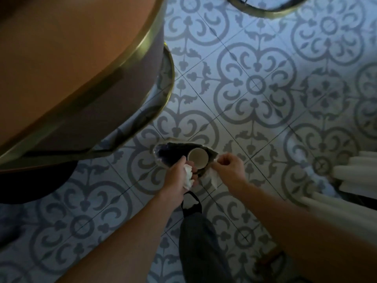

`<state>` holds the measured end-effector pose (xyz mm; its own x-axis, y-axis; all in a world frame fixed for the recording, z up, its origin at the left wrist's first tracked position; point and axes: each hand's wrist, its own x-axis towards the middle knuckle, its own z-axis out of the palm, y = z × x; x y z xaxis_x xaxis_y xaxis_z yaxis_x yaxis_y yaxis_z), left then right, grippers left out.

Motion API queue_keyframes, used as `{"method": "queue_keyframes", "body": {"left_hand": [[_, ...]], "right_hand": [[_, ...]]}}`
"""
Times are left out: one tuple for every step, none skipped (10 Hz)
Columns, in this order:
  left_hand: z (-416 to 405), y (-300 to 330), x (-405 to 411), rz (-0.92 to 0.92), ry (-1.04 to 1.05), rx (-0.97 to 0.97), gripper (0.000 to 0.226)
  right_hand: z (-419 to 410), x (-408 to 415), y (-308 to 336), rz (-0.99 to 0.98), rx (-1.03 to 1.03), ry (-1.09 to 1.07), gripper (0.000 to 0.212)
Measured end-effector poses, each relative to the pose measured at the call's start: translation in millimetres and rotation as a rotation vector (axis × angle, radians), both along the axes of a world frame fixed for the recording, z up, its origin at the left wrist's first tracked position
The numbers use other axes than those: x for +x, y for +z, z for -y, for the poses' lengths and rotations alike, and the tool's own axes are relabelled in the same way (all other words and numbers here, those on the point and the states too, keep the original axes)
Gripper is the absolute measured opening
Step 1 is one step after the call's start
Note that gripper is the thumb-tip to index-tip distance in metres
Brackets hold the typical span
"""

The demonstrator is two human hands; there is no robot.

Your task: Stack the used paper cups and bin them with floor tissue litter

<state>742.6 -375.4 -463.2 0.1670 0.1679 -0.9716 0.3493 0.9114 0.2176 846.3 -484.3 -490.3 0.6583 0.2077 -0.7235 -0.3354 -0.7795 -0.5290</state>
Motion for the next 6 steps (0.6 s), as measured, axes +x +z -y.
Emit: {"method": "queue_keyframes", "body": {"left_hand": [[3.6, -10.7, 17.8, -0.006, -0.012, -0.026, 0.033], [6.2, -13.1, 28.4, 0.037, -0.003, -0.082, 0.032], [5.4, -11.8, 31.7, 0.088, -0.006, -0.115, 0.041], [2.5, -9.6, 27.4, 0.051, -0.052, -0.105, 0.067], [-0.9, -4.0, 19.8, 0.06, -0.036, -0.094, 0.066], [-6.7, 3.6, 8.8, 0.05, -0.031, -0.087, 0.067]], "right_hand": [[3.4, 11.7, -10.9, -0.041, 0.036, -0.068, 0.009], [3.2, 18.0, -18.5, -0.13, 0.072, -0.095, 0.013], [2.3, 21.1, -26.9, -0.282, 0.122, -0.174, 0.043], [3.9, 22.6, -28.3, -0.38, 0.125, -0.248, 0.069], [5.0, 20.6, -26.7, -0.416, 0.132, -0.224, 0.075], [-0.1, 16.5, -18.3, -0.394, 0.113, -0.175, 0.071]]}}
